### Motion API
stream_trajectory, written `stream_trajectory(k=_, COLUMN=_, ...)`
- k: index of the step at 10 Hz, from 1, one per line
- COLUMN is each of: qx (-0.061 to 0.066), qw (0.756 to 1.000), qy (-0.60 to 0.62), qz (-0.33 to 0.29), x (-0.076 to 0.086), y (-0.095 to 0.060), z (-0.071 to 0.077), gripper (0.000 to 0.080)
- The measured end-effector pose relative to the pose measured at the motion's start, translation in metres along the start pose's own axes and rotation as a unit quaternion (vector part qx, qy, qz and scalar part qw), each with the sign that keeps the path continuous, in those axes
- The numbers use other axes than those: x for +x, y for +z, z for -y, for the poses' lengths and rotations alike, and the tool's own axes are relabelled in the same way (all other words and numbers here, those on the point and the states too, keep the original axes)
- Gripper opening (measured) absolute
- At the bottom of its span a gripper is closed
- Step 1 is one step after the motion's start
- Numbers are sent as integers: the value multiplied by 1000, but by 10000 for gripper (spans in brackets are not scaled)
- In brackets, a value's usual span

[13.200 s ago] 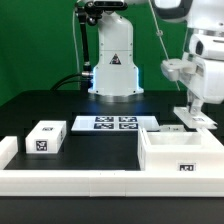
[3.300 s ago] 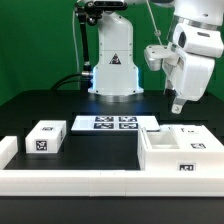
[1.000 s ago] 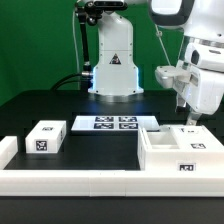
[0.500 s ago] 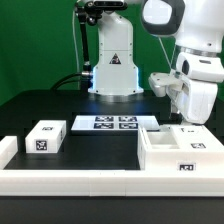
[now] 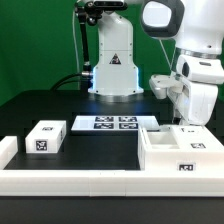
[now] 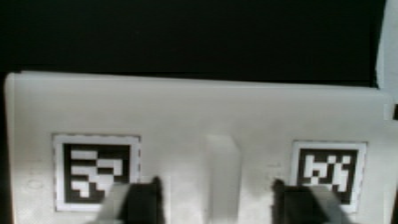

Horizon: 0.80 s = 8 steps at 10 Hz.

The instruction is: Assemble cabinet

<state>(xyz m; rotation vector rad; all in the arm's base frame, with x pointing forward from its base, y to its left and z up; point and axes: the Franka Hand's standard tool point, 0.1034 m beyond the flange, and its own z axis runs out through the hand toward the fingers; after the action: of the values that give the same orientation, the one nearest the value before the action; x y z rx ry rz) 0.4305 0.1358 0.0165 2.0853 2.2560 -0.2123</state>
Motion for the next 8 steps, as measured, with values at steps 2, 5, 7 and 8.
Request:
stream_trajectory(k=2, qx=0, qw=1000, qy=0, qz=0, x=0, y=0, z=0, gripper=71)
stream_trajectory(k=5, qx=0, qw=1000, qy=0, qz=0, x=0, y=0, z=0, gripper=59)
stream_trajectory(k=7, qx=0, qw=1000, qy=0, qz=0, x=0, y=0, z=0, gripper=59)
stream_trajectory(k=8, qx=0, qw=1000, qy=1, qz=1, x=-1, y=-1, z=1, gripper=59)
